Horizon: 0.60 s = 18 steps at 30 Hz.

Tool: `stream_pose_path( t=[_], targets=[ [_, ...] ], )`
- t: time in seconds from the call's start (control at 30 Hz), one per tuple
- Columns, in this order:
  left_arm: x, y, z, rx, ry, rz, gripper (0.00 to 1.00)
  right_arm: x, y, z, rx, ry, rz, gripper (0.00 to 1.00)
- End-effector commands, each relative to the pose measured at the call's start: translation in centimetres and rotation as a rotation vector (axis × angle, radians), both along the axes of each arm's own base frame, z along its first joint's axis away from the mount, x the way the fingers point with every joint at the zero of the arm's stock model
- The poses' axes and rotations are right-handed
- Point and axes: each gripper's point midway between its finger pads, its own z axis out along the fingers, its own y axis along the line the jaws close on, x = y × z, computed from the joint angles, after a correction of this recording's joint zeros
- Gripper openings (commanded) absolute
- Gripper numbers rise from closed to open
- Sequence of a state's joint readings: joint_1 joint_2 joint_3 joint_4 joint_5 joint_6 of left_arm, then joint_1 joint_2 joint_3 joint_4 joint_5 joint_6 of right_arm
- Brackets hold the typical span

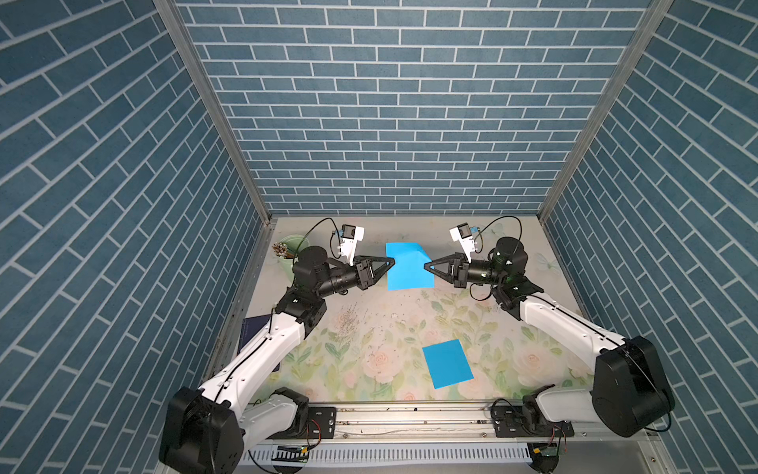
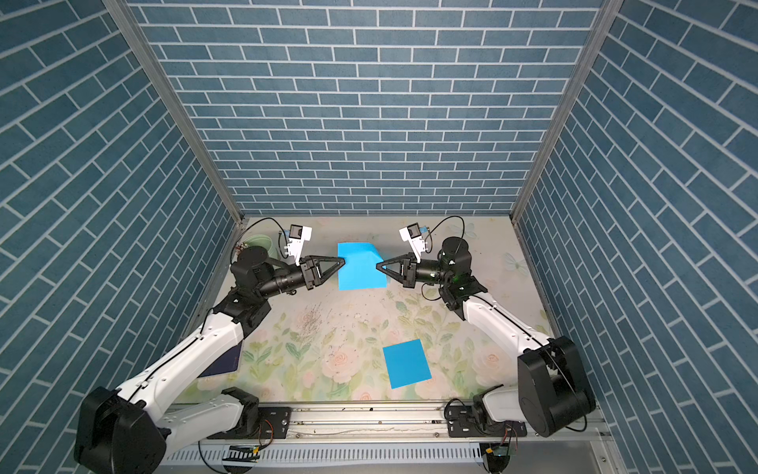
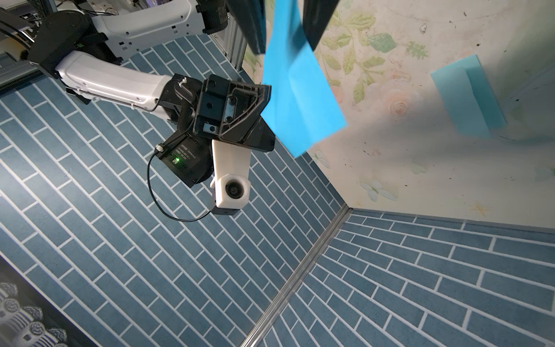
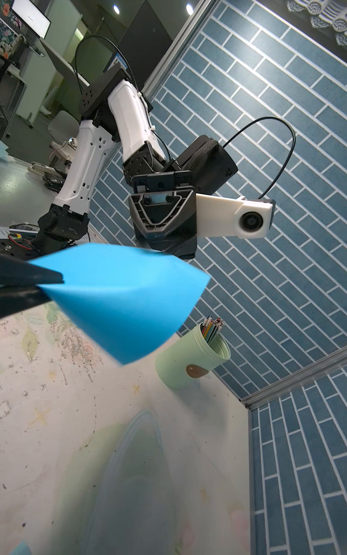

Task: Fold the square paper along the opposite sides
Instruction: Fold the paper.

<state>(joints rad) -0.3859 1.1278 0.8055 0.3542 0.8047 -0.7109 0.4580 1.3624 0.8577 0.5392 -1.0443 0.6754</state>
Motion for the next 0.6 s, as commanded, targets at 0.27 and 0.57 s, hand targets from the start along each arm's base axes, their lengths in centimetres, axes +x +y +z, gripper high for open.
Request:
stream_pose_path(
  t=[0.27,0.57],
  targets=[
    [0.40,-0.08,1.60,-0.029,-0.045,0.007,0.21,-0.18,0.75,1.29,0.024,-0.051,0.045,0.00],
    [0.88,-0.12,1.13,-0.021,-0.025,0.017,0.00,-0.42,0.66,1.39,0.026,-0.056,0.051,0.04]
  ],
)
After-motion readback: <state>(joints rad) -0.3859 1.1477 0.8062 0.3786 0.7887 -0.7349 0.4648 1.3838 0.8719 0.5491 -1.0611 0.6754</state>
